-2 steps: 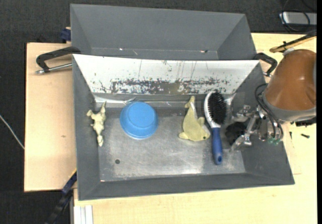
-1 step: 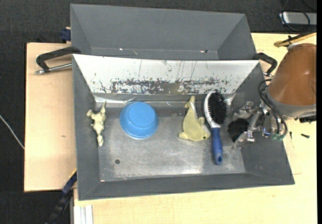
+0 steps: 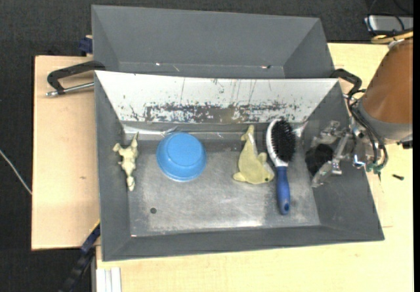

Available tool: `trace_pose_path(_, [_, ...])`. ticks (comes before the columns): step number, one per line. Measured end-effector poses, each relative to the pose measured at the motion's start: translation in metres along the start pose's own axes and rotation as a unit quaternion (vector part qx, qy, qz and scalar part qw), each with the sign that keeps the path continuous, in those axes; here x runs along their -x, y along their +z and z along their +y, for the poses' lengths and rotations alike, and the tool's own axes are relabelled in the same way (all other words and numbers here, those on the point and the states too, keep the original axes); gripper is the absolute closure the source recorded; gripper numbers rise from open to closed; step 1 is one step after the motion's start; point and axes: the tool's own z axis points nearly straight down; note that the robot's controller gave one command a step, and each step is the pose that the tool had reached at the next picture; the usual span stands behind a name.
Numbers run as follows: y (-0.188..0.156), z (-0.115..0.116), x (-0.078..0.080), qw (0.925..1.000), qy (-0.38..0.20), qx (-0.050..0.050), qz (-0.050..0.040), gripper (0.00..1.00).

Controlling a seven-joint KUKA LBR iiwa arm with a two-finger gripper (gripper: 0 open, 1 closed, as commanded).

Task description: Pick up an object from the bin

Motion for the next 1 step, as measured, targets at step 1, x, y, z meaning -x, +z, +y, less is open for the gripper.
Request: trace_pose_path(1, [-0.028,0.0005,0.0022,1.0,0.0,0.0,0.0006,1.0])
